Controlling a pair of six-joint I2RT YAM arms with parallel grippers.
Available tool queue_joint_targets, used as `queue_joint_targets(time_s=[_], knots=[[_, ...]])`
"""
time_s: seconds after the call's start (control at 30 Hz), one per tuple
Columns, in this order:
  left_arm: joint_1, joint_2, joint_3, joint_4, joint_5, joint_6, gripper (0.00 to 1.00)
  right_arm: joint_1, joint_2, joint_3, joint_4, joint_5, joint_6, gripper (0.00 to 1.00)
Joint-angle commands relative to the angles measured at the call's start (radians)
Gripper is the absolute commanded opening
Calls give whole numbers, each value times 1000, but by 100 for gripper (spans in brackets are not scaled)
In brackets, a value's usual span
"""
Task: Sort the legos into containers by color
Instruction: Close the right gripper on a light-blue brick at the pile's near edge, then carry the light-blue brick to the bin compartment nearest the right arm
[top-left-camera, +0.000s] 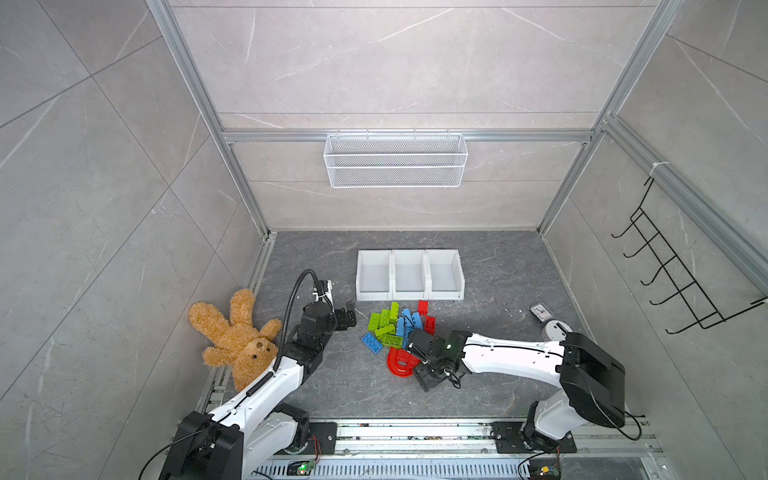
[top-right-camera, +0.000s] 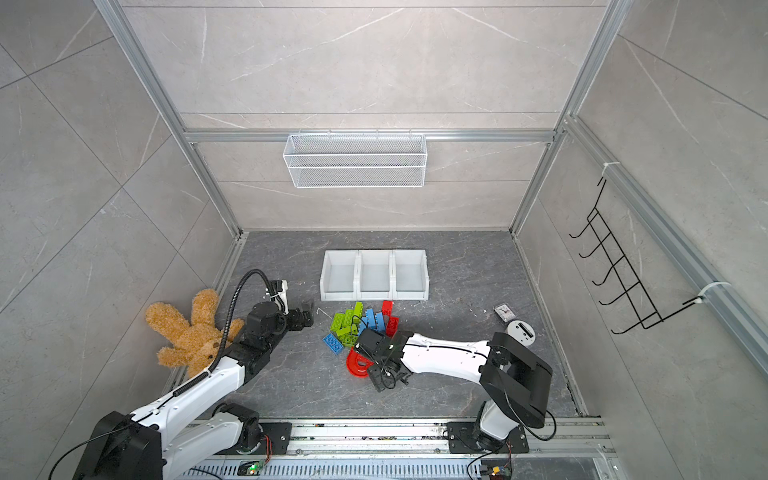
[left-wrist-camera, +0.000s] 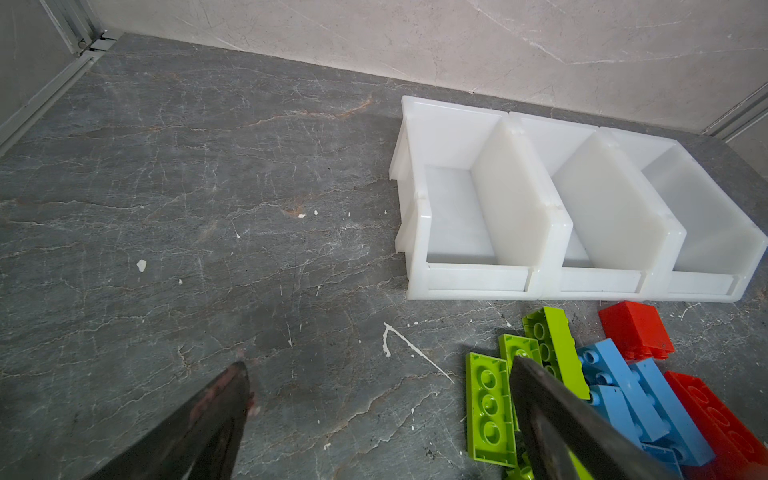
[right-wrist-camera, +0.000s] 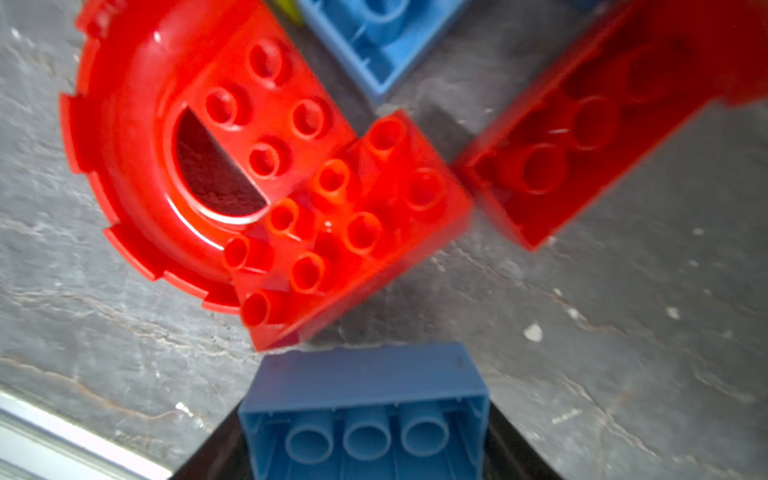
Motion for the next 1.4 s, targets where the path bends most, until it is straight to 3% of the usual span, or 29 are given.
queue_joint_targets(time_s=[0.0,0.27,0.57,0.83,1.0,1.2,1.37], knots=[[1,-16,16,11,6,14,99,-45,-77,-9,-54,51,47,60],[1,-19,-3,45,26,22,99,-216,-142,48,-38,38,-60,58],[1,-26,-13,71,73,31,99,-430,-19,245,15,24,-220,57],[1,-16,-17,83,73,35,99,-595,206,468,85,-63,-279,55],[1,-38,-18,69,71,37,99,-650,327,587,76,-81,-301,52],[1,-41,-28,72,19,35,99,-667,394,617,88,-97,-307,52],[1,-45,-25,71,26,33,99,-667,403,621,93,-97,-302,59]])
